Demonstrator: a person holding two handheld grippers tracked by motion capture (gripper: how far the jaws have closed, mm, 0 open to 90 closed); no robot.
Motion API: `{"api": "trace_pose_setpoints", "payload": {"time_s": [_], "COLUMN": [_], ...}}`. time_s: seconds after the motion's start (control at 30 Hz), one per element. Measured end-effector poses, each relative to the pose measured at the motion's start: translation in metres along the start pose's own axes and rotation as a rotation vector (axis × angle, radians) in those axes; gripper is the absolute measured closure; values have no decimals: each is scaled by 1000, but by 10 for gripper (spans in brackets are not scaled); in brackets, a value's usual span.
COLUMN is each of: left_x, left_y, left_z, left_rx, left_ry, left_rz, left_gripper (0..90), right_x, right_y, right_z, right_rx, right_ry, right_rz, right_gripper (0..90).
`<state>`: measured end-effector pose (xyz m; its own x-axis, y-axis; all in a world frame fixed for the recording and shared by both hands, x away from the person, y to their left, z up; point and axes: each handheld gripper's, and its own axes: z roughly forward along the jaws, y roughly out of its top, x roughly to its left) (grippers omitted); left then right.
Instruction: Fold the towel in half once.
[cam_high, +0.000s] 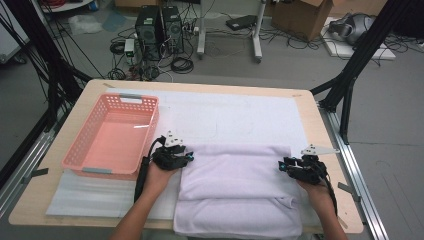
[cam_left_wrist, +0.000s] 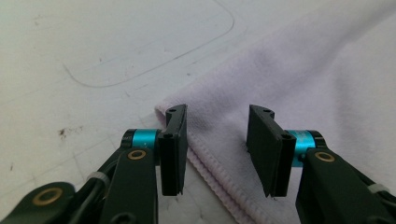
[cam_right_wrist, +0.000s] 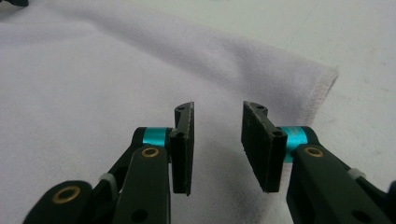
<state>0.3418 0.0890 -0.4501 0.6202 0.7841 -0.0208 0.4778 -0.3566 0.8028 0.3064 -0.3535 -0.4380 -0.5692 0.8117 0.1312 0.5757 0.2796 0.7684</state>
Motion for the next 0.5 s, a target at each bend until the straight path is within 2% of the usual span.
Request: {"api": "trace_pose_setpoints", "payload": {"time_s": [0.07, 0.13, 0.23, 0.27, 0.3, 0.37, 0.4, 0.5], "left_x": [-1, 0, 2, 4, 6, 12, 14, 17], "left_y": [2, 5, 8, 9, 10, 11, 10, 9], "left_z": [3, 7, 11, 12, 14, 14, 13, 10], "left_rx": [-8, -2, -3, -6, -7, -24, -30, -10], "left_ry": [45, 63, 90, 119, 143, 146, 144, 91], "left_rz": [-1, 11, 7, 11, -11, -83, -104, -139], "left_gripper": [576, 582, 677, 714, 726, 660, 623, 499], "right_x": [-1, -3, -3, -3, -3, -3, -4, -8], "right_y": [0, 1, 1, 1, 1, 1, 2, 1], "right_z": [1, 2, 4, 5, 5, 6, 5, 2], "right_rx": [-2, -2, 3, 1, 4, 3, -1, -20], "right_ry": [-5, -7, -11, -12, -12, -15, -19, -36], "right_rz": [-1, 5, 6, 3, 9, 11, 13, 30], "right_gripper": [636, 638, 655, 655, 654, 642, 631, 580]}}
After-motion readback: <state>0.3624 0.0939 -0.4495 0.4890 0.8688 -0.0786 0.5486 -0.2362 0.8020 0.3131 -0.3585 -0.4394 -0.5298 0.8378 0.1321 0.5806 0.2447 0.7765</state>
